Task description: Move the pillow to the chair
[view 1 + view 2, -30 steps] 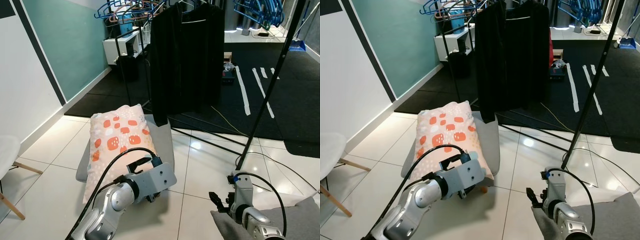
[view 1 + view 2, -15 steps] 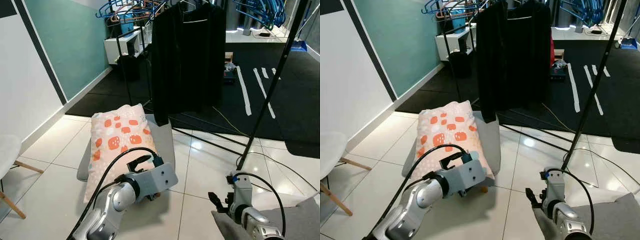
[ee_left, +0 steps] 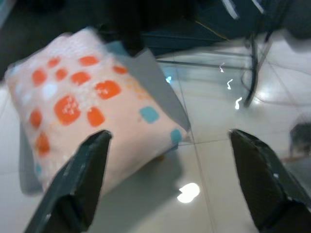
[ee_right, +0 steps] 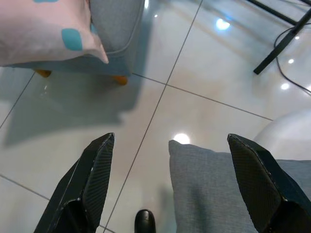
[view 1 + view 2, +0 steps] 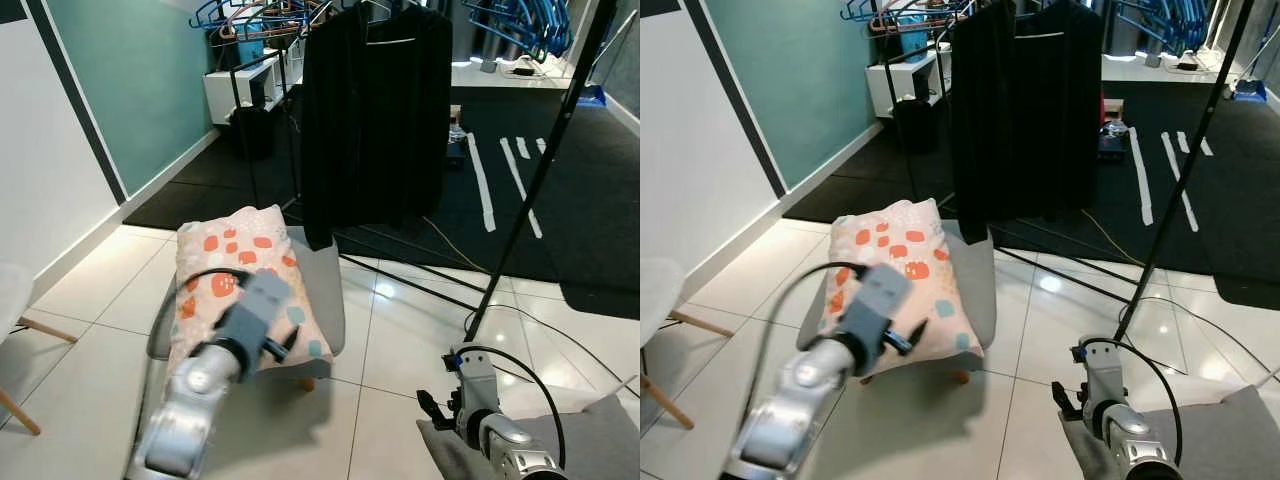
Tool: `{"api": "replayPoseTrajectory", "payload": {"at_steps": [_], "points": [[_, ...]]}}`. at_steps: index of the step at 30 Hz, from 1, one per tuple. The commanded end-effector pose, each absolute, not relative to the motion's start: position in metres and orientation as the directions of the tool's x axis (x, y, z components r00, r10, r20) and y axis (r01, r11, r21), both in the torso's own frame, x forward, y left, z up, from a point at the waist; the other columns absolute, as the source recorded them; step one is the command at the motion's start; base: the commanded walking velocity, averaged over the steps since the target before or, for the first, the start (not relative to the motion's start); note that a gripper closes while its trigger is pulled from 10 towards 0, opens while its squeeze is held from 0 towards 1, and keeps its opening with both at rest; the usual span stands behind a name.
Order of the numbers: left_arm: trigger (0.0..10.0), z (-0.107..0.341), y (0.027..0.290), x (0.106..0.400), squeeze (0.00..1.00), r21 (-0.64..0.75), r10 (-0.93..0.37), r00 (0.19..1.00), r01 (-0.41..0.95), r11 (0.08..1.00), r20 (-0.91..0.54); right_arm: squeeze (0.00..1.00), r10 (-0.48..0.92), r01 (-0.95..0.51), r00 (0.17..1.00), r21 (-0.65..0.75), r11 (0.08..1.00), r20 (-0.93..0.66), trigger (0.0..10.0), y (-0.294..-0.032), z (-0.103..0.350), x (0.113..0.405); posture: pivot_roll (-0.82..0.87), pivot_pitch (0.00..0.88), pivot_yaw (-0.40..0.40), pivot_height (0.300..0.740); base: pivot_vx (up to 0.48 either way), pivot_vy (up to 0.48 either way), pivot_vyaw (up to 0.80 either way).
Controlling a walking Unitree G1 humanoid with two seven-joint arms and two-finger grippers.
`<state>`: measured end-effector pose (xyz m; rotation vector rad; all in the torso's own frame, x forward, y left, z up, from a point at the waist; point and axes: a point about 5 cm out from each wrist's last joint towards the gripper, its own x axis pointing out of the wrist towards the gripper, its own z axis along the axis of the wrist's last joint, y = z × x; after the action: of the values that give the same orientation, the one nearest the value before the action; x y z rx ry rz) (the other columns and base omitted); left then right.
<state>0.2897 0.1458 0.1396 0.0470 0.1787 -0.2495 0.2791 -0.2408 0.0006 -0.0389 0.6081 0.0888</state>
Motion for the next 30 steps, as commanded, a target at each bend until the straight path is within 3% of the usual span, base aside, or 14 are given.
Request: {"api": "replayPoseTrajectory", "payload": {"at_steps": [1,2,3,7,11,16,26,30], "points": [[10.0,0.132,0.165,0.288,0.00,-0.121,-0.178,0.967,0.158,0.980,-0.180,0.00,0.102,-0.112,0.827,0.016,0.994,-0.552,10.0,-0.233,0.003,0.283,-0.17,0.035,-0.003,0.740,0.000,0.000,0.00],[10.0,0.132,0.165,0.288,0.00,-0.121,-0.178,0.967,0.158,0.980,-0.180,0.00,0.102,-0.112,0.827,0.016,0.994,-0.552,10.0,-0.233,0.003,0.283,-0.17,0.035,-0.003,0.740,0.000,0.000,0.00],[10.0,0.111,0.189,0.285,0.00,-0.254,-0.100,0.977,0.050,0.966,-0.190,0.00,0.164,-0.138,0.832,0.089,0.986,-0.530,10.0,-0.225,0.005,0.287,-0.17,0.037,-0.004,0.740,0.000,0.000,0.00],[10.0,0.103,0.195,0.283,0.00,-0.277,-0.087,0.975,0.028,0.961,-0.203,0.00,0.181,-0.143,0.834,0.113,0.983,-0.521,10.0,-0.223,0.006,0.288,-0.17,0.037,-0.004,0.740,0.000,0.000,0.00],[10.0,0.074,0.218,0.274,0.00,-0.155,0.059,0.955,-0.107,0.982,-0.290,0.00,0.221,-0.198,0.824,0.100,0.975,-0.523,10.0,-0.218,0.008,0.290,-0.18,0.032,-0.007,0.740,0.000,0.000,0.80],[10.0,0.050,0.229,0.268,0.00,-0.070,0.146,0.920,-0.183,0.981,-0.365,0.00,0.229,-0.211,0.822,0.095,0.973,-0.521,10.0,-0.217,0.009,0.292,-0.19,0.024,-0.006,0.740,0.000,0.000,0.80],[10.0,0.027,0.228,0.261,0.00,-0.069,0.134,0.891,-0.182,0.981,-0.435,0.00,0.210,-0.188,0.834,0.095,0.978,-0.511,10.0,-0.219,0.012,0.295,-0.19,0.010,-0.001,0.740,0.000,0.000,0.80],[10.0,0.019,0.225,0.258,0.00,-0.078,0.097,0.888,-0.147,0.986,-0.449,0.00,0.163,-0.148,0.837,0.072,0.986,-0.522,10.0,-0.221,0.012,0.297,-0.18,0.014,0.000,0.740,0.000,0.000,0.00]]}}
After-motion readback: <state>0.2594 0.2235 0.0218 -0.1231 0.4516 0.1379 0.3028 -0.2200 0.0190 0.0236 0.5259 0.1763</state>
